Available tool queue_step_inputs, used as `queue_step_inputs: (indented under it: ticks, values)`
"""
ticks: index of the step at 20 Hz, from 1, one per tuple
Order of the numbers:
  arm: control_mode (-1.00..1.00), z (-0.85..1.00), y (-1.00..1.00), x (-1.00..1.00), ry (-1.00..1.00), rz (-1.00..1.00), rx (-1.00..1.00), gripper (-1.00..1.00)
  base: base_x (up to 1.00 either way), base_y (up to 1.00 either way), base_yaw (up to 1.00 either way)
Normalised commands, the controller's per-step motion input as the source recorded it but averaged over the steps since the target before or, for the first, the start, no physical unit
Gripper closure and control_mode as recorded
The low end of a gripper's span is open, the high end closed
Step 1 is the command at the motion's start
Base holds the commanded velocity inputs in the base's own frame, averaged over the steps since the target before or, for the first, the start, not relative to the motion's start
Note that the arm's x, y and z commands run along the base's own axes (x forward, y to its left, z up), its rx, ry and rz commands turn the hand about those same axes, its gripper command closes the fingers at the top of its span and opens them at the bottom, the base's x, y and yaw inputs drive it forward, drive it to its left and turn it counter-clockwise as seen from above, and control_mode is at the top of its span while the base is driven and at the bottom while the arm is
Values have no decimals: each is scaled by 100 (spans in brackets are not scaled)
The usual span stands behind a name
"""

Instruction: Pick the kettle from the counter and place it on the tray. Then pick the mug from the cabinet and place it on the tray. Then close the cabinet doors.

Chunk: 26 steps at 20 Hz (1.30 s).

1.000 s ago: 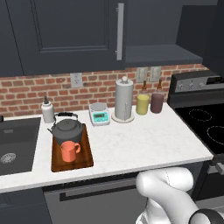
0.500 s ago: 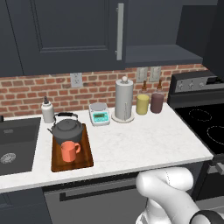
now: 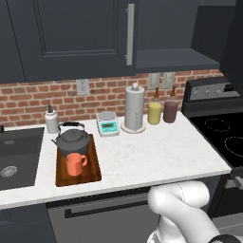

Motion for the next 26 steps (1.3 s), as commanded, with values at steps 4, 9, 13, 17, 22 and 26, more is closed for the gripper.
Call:
queue_step_inputs:
  ticks: [4, 9, 13, 17, 22, 26]
  values:
    - [-100, -13, 43, 59, 1, 19, -3, -100, 0, 0, 0]
    - [-100, -10, 43, 60, 2, 19, -3, -100, 0, 0, 0]
    - [-100, -8, 43, 61, 2, 19, -4, -100, 0, 0, 0]
    - [-100, -9, 45, 63, 3, 19, -3, -100, 0, 0, 0]
    - [-100, -3, 42, 62, 2, 19, 0, -100, 0, 0, 0]
    - [-100, -2, 40, 67, 2, 18, 0, -100, 0, 0, 0]
